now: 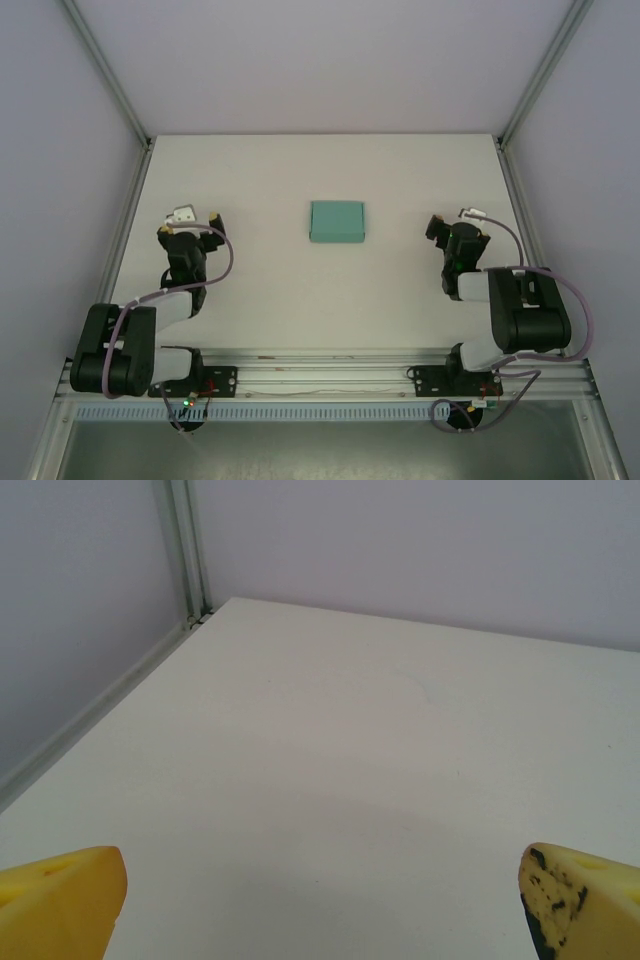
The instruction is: Assemble paper box
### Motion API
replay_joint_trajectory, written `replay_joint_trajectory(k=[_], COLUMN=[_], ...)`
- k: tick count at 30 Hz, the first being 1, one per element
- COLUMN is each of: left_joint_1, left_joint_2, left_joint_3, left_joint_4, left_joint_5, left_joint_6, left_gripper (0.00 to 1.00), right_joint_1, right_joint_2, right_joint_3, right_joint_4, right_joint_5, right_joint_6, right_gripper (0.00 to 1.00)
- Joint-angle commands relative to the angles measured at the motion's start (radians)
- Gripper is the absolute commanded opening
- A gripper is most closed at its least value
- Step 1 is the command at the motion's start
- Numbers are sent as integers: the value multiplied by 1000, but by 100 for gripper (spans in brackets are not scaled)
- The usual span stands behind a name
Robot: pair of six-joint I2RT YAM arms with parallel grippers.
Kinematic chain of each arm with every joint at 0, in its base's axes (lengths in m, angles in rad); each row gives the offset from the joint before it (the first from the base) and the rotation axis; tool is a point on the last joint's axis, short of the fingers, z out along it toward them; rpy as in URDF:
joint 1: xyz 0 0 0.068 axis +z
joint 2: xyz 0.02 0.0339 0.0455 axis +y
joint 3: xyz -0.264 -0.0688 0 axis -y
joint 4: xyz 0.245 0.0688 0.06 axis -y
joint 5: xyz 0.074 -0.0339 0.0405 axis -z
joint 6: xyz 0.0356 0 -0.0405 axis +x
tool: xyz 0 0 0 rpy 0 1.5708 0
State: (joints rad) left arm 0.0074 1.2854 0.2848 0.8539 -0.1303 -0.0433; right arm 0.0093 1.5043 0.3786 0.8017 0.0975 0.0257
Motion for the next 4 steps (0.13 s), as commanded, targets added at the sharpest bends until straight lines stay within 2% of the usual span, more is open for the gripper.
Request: replay_joint_trajectory(k=[1,4], left_joint_1=[6,6], left_joint_2=[2,1], left_joint_3=[-13,-17], left_joint_4=[56,59], left_joint_5=[7,9], left_joint_6=[5,6], left_gripper=[100,100], right_joint_1=[-6,-6], right_joint_2=[-6,-6], right_joint_3=[13,11], right_joint_4=[27,28], right_joint_5=[5,6], right_joint_6=[10,10], right_gripper=[100,100])
